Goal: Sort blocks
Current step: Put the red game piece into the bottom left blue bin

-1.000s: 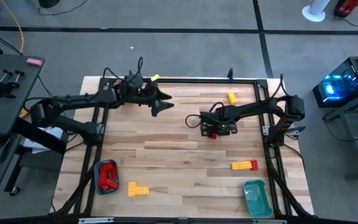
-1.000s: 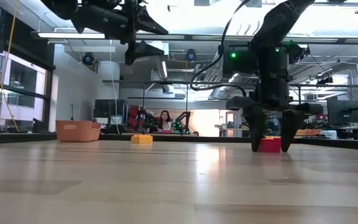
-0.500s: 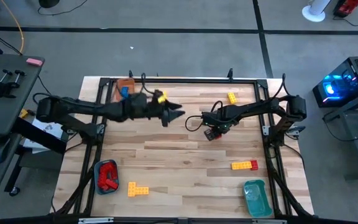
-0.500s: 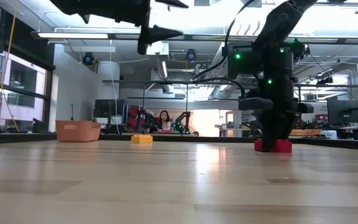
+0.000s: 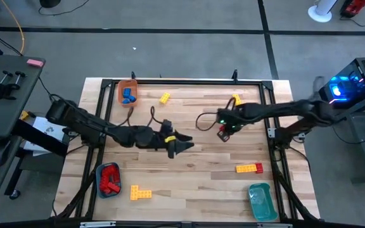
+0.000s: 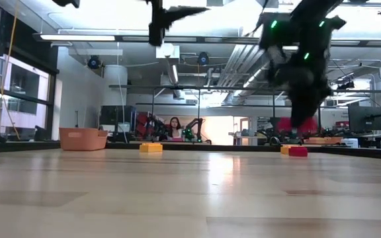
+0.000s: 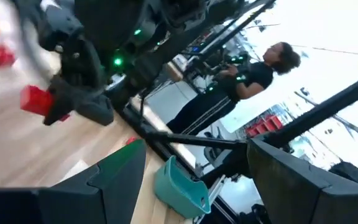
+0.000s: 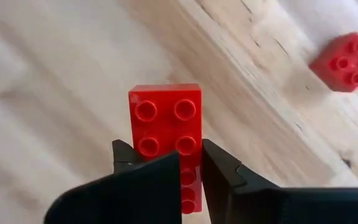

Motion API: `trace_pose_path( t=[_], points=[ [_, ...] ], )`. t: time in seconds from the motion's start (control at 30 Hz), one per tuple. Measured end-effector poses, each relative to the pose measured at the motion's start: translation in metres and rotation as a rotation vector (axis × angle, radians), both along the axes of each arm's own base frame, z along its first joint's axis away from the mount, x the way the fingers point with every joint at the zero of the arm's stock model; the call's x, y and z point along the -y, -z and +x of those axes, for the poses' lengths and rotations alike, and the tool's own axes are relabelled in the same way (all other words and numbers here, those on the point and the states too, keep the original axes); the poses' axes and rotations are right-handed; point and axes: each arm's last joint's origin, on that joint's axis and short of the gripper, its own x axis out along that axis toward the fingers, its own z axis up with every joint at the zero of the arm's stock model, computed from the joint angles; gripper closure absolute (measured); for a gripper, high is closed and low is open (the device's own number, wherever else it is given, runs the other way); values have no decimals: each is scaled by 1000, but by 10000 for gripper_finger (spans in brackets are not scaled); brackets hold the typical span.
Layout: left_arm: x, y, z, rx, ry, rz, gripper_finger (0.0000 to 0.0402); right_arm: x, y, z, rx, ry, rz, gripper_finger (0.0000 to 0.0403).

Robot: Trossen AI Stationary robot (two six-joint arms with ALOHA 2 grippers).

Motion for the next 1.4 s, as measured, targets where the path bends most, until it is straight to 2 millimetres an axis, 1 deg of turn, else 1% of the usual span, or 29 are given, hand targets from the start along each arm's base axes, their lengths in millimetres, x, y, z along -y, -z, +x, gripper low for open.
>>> trace_pose_path(
  t=[0.03,0.1,0.17,0.27,0.37,0.43,0.5,0.6,0.67,0.77,0.87,1.0,1.17,1.27,1.4],
  points=[
    [0,-5,-3,15,2,26,133,-1,-9,-5,43,-15,11,401],
    [-2,-17,-9,40,1,109,133,-4,-30,-8,204,-49,59,401],
    [-4,-26,-16,-2,4,244,133,-8,-50,-12,365,-91,134,401],
    [-5,-40,-22,-184,49,498,133,-15,-76,-9,631,-170,264,402],
    [1,-51,-22,-372,159,788,133,-25,-96,0,843,-266,369,402],
    [7,-55,-19,-435,238,977,133,-32,-102,9,925,-294,427,402],
    [12,-55,-14,-460,303,1154,133,-40,-100,20,958,-316,471,402],
    [19,-56,-4,-445,312,1366,133,-52,-89,35,942,-333,524,402],
    [22,-57,1,-437,280,1453,133,-61,-80,44,898,-357,558,403],
    [24,-57,4,-411,268,1492,133,-71,-71,56,847,-391,602,403],
    [26,-55,7,-371,324,1469,133,-77,-73,68,844,-415,606,403],
    [31,-49,9,-308,434,1386,133,-82,-74,82,829,-467,637,403],
    [38,-42,11,-289,503,1374,133,-83,-73,98,819,-504,659,402],
    [41,-40,10,-302,511,1380,133,-83,-70,100,787,-518,669,402],
    [45,-41,7,-314,506,1373,133,-83,-74,101,798,-539,659,402]
  ],
)
